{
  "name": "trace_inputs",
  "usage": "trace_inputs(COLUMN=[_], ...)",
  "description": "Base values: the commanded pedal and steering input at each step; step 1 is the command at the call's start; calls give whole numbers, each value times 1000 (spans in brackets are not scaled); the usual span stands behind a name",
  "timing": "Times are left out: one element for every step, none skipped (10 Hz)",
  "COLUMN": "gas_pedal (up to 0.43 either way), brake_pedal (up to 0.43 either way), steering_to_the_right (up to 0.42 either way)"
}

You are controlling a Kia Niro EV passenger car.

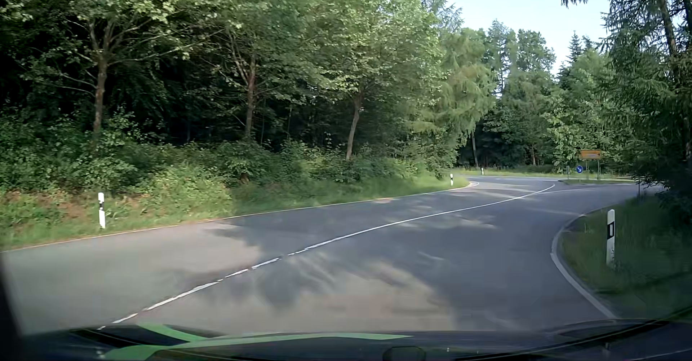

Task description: Follow the waypoints while adhering to traffic rules and regulations

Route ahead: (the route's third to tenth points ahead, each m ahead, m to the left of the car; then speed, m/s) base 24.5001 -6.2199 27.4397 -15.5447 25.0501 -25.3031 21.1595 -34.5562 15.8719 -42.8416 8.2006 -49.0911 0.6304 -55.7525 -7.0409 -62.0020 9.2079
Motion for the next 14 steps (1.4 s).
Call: trace_inputs(gas_pedal=[59, 59, 59, 59, 28, 0, 0, 0, 0, 0, 20, 39, 28, 28], brake_pedal=[0, 0, 0, 0, 0, 0, 0, 0, 0, 0, 0, 0, 0, 0], steering_to_the_right=[134, 135, 135, 140, 145, 154, 161, 165, 166, 166, 167, 172, 183, 188])
